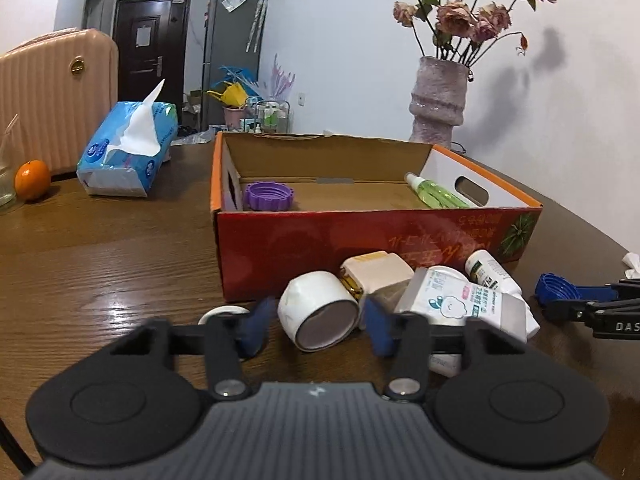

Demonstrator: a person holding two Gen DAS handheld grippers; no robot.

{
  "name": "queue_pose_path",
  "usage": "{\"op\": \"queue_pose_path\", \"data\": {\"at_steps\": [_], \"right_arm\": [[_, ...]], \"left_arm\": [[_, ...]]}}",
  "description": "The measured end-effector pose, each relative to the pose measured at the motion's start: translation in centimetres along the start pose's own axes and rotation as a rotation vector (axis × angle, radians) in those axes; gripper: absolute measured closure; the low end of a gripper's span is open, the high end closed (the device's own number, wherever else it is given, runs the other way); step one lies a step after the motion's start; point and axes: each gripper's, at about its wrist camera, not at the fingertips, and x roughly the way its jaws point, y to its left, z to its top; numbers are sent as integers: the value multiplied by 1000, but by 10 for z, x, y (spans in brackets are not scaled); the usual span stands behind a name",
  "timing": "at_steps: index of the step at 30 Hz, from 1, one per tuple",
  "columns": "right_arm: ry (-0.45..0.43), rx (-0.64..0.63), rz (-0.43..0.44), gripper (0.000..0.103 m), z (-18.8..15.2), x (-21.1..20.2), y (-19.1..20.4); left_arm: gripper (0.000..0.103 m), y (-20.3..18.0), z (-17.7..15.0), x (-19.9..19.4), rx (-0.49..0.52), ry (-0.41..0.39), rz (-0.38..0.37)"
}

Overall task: Organize rigid objects
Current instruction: 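Grasp the blue cap with the right tool while the left tool grasps the white tape roll, then carry the blue cap and tape roll with both tools over the cardboard box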

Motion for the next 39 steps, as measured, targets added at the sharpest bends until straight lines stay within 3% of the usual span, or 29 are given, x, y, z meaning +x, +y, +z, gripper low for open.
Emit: {"op": "queue_pose_path", "data": {"at_steps": [1,2,3,14,19,25,32,39], "right_arm": [[-2,5,3,52,-2,-4,0],[-6,10,6,52,-4,-9,0],[-10,15,9,52,-6,-14,0],[-57,41,24,52,-30,-72,-1],[-81,36,47,52,-38,-95,4],[-145,22,69,52,-44,-132,15],[-188,-27,49,52,-54,-160,30],[-205,-68,54,52,-48,-161,41]], "left_arm": [[78,-1,-1,0,3,1,22],[95,-3,-2,0,16,0,50],[98,-3,-2,-2,17,0,55],[99,-31,-30,-75,-54,-31,69],[99,-47,-41,-112,-26,-38,63],[99,-61,-41,-153,-3,-107,56],[98,-69,-44,-178,-1,-144,31],[99,-64,-30,-170,33,-162,20]]}}
